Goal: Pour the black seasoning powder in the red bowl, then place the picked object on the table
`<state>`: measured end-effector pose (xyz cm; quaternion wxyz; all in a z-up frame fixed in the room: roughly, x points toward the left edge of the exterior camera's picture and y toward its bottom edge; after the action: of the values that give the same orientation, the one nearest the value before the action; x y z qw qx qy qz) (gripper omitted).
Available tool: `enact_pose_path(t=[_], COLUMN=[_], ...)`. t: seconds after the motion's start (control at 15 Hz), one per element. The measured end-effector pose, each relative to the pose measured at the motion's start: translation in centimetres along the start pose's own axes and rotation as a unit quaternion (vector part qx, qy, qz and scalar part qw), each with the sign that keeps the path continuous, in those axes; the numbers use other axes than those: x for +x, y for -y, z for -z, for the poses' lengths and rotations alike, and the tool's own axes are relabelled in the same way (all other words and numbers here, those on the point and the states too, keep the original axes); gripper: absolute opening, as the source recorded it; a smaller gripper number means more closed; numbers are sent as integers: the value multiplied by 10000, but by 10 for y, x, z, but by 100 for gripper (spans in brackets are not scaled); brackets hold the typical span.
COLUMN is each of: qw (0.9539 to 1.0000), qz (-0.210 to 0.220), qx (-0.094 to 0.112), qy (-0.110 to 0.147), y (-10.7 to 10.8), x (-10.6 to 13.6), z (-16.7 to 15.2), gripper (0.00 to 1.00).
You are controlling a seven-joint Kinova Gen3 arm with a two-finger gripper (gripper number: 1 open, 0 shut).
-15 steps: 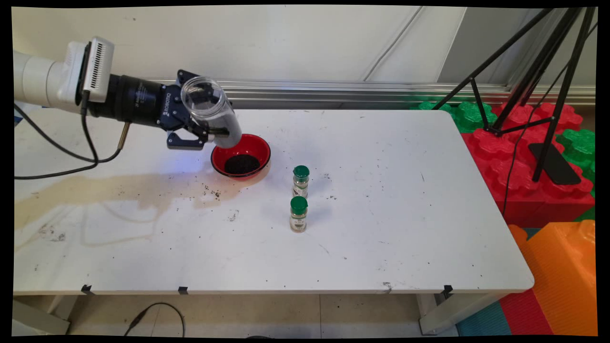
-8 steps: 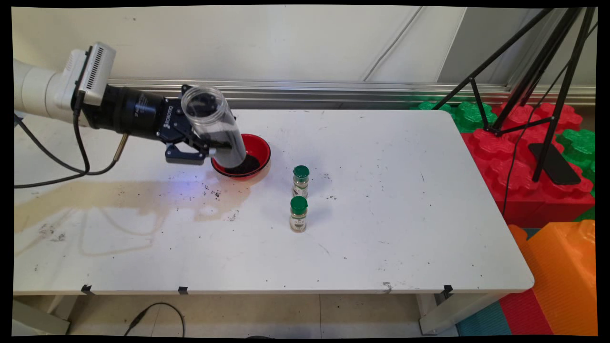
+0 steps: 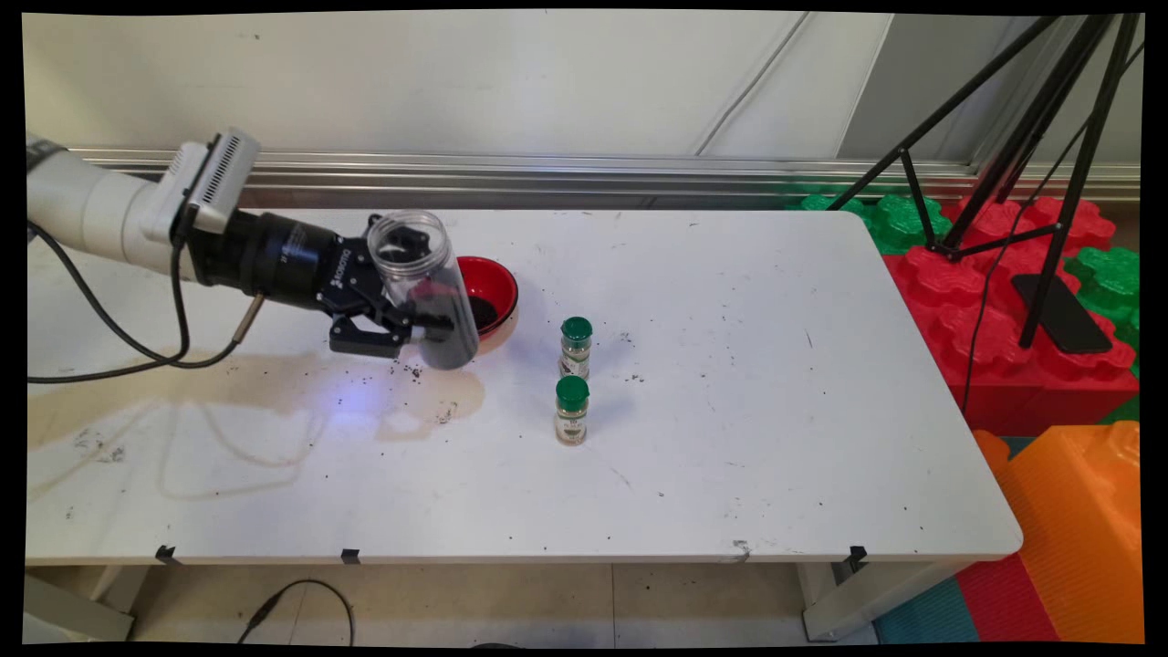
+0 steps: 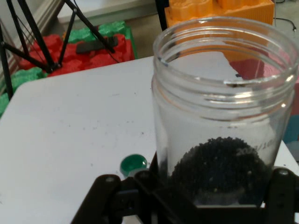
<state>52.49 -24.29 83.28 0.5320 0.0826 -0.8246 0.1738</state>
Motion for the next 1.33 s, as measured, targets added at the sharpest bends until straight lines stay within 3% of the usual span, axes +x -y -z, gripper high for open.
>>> enact_pose_path(t=[0.53,1.33], qw=[9974,9924], qz=[679,1096], qx=[-198,-452], qy=[152,316], y=[-3,-13], x=[-49,-88], z=[-15,-29], gripper=[0,0])
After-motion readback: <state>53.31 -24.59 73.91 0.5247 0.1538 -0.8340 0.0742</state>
